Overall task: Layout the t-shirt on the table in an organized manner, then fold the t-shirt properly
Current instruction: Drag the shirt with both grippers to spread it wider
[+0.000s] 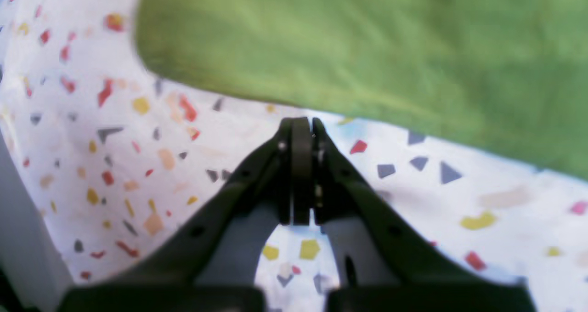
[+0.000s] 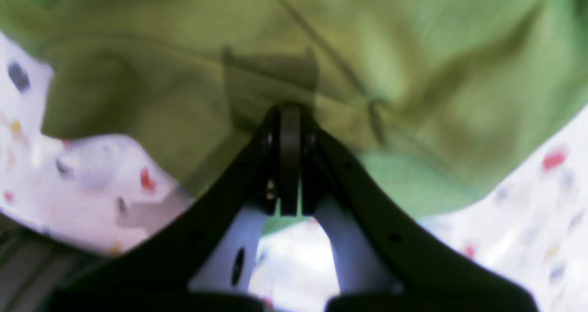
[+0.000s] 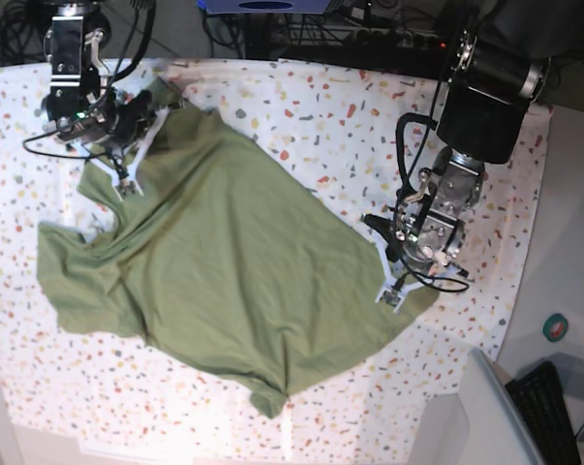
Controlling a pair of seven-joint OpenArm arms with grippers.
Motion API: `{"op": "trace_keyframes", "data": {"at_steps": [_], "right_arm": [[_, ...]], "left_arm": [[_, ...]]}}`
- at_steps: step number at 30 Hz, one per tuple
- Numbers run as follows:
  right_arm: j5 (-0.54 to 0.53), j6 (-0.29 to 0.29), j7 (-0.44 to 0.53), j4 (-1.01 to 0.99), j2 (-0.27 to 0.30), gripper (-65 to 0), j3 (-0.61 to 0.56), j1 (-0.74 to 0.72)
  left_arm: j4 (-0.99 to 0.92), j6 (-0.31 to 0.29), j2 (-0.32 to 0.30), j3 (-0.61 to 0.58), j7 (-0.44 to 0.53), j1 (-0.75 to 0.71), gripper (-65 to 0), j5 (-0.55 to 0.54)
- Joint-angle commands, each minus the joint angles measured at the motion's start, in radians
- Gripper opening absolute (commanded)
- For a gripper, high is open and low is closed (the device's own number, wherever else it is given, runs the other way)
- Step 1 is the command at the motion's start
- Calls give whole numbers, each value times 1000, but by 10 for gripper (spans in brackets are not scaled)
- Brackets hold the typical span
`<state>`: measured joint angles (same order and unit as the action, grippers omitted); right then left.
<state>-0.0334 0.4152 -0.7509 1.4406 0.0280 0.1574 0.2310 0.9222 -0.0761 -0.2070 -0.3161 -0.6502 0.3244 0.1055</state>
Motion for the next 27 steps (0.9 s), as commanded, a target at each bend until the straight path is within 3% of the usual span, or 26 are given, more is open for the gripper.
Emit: {"op": "trace_keyframes", "data": {"at_steps": [1, 9, 13, 16, 24, 27], "right_arm": [[39, -12, -9, -64, 22, -650, 9, -26], [39, -12, 72, -443, 151, -650, 60, -281], [39, -12, 74, -551, 206, -650, 54, -388], [39, -12, 75, -598, 226, -650, 52, -456], [39, -12, 66, -591, 247, -650, 60, -462], [39, -12, 69, -476, 244, -650, 61, -388]], "left_arm": [[-9, 9, -7, 5, 13, 18, -650, 12], [87, 11, -50, 48, 17, -152, -650, 13], [251, 11, 5, 220, -38, -299, -650, 23], [347, 11, 48, 282, -56, -357, -650, 24], [581, 9, 85, 291, -61, -431, -650, 17], [679, 3, 83, 332, -156, -419, -650, 15]]}}
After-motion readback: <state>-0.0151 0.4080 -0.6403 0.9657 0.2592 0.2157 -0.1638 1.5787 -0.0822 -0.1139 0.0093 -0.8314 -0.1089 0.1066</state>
